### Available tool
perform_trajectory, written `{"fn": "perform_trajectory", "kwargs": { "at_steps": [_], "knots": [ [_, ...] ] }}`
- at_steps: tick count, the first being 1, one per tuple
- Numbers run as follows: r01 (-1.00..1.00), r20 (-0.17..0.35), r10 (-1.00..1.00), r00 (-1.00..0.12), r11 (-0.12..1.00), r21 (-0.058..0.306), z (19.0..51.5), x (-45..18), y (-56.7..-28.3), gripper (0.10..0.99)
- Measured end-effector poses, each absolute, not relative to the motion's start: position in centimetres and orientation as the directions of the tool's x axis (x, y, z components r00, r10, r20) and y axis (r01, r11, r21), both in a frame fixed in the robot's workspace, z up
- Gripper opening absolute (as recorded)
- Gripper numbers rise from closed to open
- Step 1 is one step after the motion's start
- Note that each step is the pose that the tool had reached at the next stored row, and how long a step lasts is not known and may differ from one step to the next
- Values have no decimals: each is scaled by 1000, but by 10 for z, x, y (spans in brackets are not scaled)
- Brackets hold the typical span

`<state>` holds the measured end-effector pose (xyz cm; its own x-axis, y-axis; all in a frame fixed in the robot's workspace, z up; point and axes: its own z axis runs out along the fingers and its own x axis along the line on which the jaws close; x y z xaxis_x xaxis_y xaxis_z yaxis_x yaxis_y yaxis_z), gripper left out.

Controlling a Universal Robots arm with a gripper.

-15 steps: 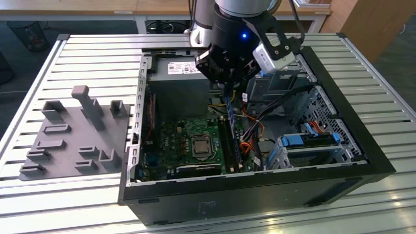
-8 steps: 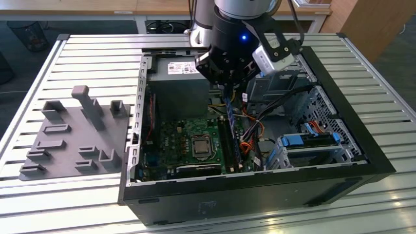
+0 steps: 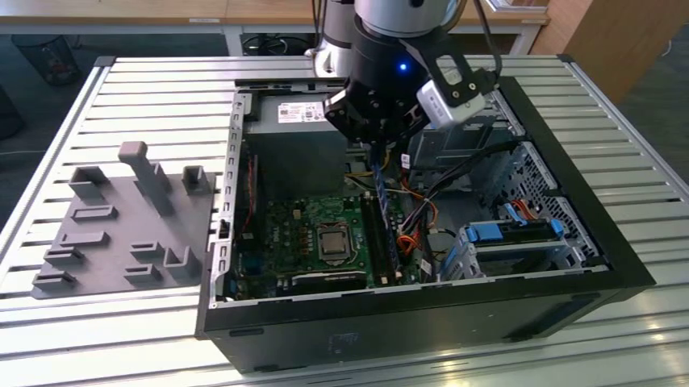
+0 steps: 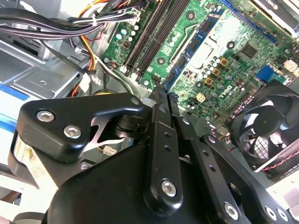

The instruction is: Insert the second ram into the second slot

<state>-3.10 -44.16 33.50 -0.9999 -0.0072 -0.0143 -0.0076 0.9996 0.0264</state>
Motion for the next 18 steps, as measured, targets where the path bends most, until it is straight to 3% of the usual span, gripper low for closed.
{"fn": "perform_trajectory", "kwargs": {
  "at_steps": [18],
  "knots": [
    [-8,-14,-7,-1000,1000,26,329,-31,-442,137]
  ]
}}
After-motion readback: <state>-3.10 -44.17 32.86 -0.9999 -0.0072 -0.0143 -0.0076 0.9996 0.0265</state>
